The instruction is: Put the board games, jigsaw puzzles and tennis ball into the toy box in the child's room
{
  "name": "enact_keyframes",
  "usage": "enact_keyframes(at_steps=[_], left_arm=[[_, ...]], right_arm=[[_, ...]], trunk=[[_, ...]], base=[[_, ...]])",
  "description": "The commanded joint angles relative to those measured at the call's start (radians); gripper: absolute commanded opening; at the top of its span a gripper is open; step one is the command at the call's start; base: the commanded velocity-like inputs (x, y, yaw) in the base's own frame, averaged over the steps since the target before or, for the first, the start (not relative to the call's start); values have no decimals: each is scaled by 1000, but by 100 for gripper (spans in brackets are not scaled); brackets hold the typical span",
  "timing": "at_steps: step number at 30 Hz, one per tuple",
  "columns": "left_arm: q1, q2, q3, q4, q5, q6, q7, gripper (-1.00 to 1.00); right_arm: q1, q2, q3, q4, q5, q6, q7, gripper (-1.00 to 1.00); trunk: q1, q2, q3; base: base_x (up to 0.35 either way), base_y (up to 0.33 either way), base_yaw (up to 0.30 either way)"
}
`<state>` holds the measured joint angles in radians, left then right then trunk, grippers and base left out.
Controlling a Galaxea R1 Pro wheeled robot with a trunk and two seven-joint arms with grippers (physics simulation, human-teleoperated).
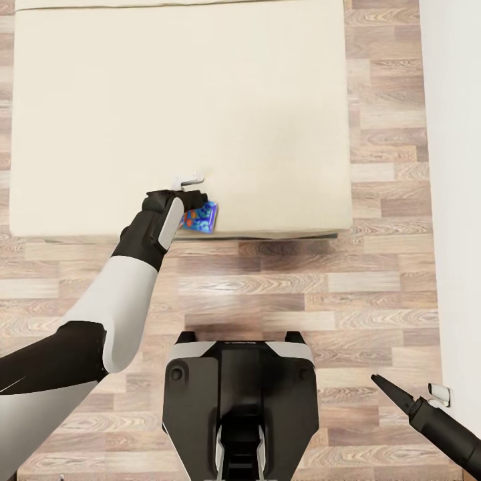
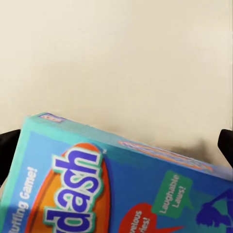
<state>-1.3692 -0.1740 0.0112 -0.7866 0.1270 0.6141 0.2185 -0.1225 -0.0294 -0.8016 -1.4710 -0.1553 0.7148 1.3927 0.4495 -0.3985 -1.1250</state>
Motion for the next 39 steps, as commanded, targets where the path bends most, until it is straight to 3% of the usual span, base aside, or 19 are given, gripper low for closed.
enact_keyframes(at_steps=[1,39], left_arm=[[0,-1,1,-1,11,4,7,100],[0,-1,1,-1,11,3,7,100]], right_arm=[[0,0,-1,0,-2,9,2,100],[0,0,-1,0,-3,8,1,100]], trunk=[[0,-2,-1],[0,-2,-1]], base=[[-72,-2,0],[-42,0,0]])
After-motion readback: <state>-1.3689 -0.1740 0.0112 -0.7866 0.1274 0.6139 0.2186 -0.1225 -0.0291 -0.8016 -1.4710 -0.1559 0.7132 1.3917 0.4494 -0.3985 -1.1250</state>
